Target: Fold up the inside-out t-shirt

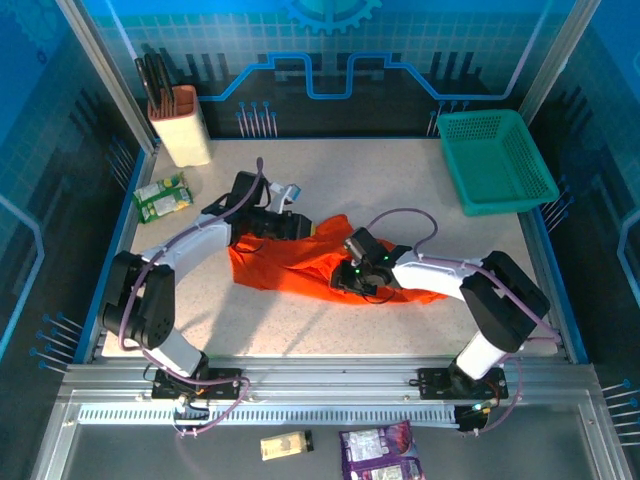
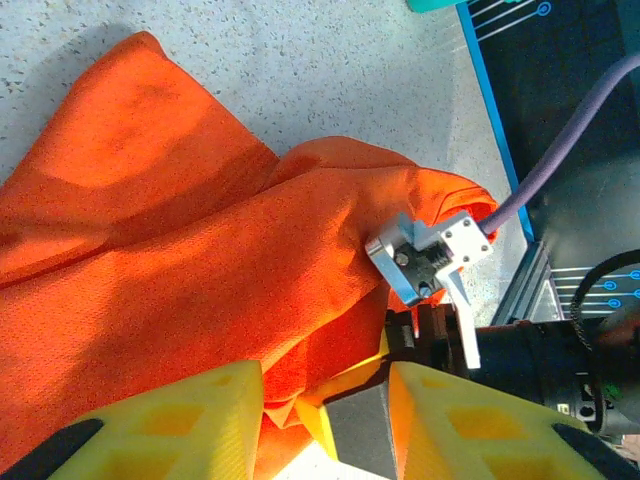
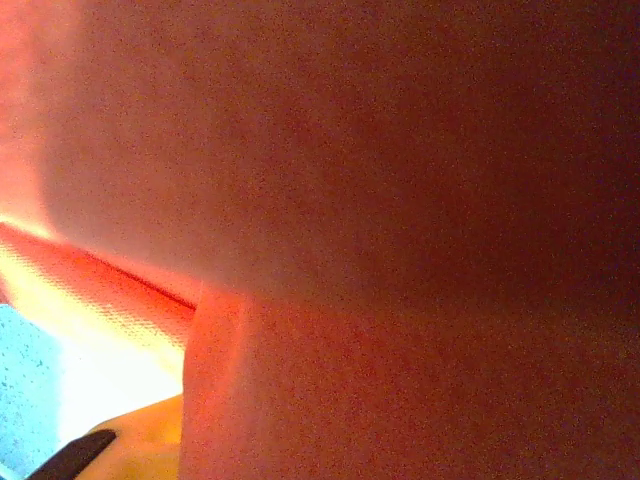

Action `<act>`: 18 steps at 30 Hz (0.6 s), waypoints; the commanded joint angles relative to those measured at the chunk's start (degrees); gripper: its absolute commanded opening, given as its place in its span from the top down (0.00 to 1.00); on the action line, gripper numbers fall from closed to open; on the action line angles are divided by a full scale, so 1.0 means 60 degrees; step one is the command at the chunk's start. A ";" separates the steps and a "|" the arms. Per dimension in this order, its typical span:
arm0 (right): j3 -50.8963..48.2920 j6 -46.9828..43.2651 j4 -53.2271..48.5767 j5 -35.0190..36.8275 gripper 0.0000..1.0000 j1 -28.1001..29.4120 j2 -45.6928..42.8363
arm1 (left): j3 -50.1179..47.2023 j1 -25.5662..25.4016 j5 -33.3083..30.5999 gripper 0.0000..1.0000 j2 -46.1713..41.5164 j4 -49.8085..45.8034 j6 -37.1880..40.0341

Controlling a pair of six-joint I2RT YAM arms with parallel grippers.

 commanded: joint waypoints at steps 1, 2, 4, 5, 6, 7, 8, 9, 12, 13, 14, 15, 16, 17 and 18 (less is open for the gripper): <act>0.0299 0.0184 0.0334 0.0008 0.68 0.0145 0.0303 | -0.0193 0.0121 -0.0286 0.61 -0.0489 -0.0140 0.0132; 0.0444 0.0174 0.0384 0.0019 0.71 0.0117 0.0330 | -0.0208 0.0147 -0.0438 0.62 -0.0548 -0.0258 0.0170; 0.0425 0.0156 0.0459 0.0034 0.79 0.0077 0.0324 | -0.0249 0.0229 -0.0810 0.63 -0.0678 -0.0509 0.0200; 0.0390 0.0134 0.0499 0.0038 0.84 0.0036 0.0270 | -0.0290 0.0292 -0.1064 0.63 -0.0760 -0.0634 0.0173; 0.0341 0.0094 0.0529 0.0041 0.90 -0.0012 0.0164 | -0.0336 0.0379 -0.1349 0.63 -0.0855 -0.0749 0.0122; 0.0286 0.0047 0.0525 0.0087 0.94 -0.0062 0.0037 | -0.0379 0.0473 -0.1599 0.64 -0.0940 -0.0855 0.0063; 0.0287 0.0006 0.0491 0.0150 0.98 -0.0120 -0.0146 | -0.0465 0.0586 -0.1918 0.64 -0.1046 -0.0953 0.0001; 0.0049 -0.0058 0.0439 0.0202 1.00 -0.0182 -0.0349 | -0.0560 0.0693 -0.2192 0.63 -0.1163 -0.0992 -0.0018; -0.0232 -0.0180 0.0158 0.0176 1.00 -0.0479 -0.0922 | -0.0824 0.0937 -0.3151 0.62 -0.1502 -0.1300 0.0100; -0.0328 -0.0203 0.0075 0.0114 1.00 -0.0602 -0.1102 | -0.0895 0.0977 -0.3478 0.61 -0.1584 -0.1423 0.0150; -0.0443 -0.0222 -0.0029 0.0050 1.00 -0.0738 -0.1303 | -0.0963 0.1022 -0.4142 0.59 -0.1648 -0.1622 0.0158; -0.0560 -0.0253 -0.0115 0.0045 1.00 -0.0850 -0.1540 | -0.0965 0.1071 -0.4756 0.58 -0.1639 -0.1890 0.0179; -0.0657 -0.0265 -0.0214 0.0051 1.00 -0.0939 -0.1751 | -0.0952 0.1151 -0.5181 0.58 -0.1575 -0.2131 0.0204; -0.0771 -0.0305 -0.0345 0.0092 1.00 -0.1041 -0.1993 | -0.0903 0.1250 -0.5639 0.59 -0.1449 -0.2453 0.0269; -0.0871 -0.0346 -0.0479 0.0136 1.00 -0.1152 -0.2240 | -0.0847 0.1332 -0.6059 0.59 -0.1312 -0.2740 0.0371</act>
